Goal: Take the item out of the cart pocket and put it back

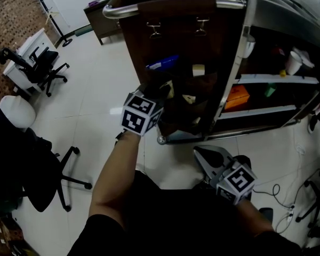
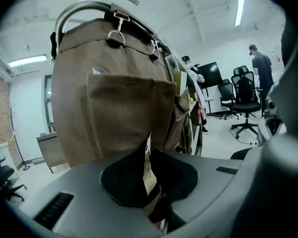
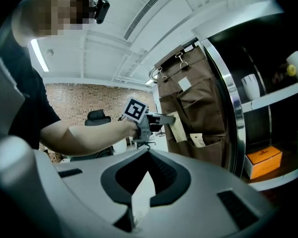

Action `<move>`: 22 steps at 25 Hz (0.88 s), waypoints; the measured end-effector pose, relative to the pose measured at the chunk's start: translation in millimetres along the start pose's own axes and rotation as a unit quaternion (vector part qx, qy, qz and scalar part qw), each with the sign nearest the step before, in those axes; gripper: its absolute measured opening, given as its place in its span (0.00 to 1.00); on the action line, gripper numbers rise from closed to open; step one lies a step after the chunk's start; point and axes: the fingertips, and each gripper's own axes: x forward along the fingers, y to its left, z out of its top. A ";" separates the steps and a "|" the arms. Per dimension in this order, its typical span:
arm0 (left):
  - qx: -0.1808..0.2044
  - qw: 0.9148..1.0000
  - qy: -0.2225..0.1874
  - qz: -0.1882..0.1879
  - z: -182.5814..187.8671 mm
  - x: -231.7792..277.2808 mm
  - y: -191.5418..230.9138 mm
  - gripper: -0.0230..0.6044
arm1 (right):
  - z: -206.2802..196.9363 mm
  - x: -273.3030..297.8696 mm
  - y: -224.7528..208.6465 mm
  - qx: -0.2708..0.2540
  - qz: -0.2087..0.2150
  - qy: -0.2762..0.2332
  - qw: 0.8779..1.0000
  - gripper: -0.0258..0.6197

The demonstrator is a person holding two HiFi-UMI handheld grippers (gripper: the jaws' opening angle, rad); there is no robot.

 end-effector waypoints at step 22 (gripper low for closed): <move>-0.035 0.985 -0.167 0.013 67.3 -185.2 -80.0 0.10 | 0.2 -3.0 5.4 0.000 0.012 -0.002 1.000 0.06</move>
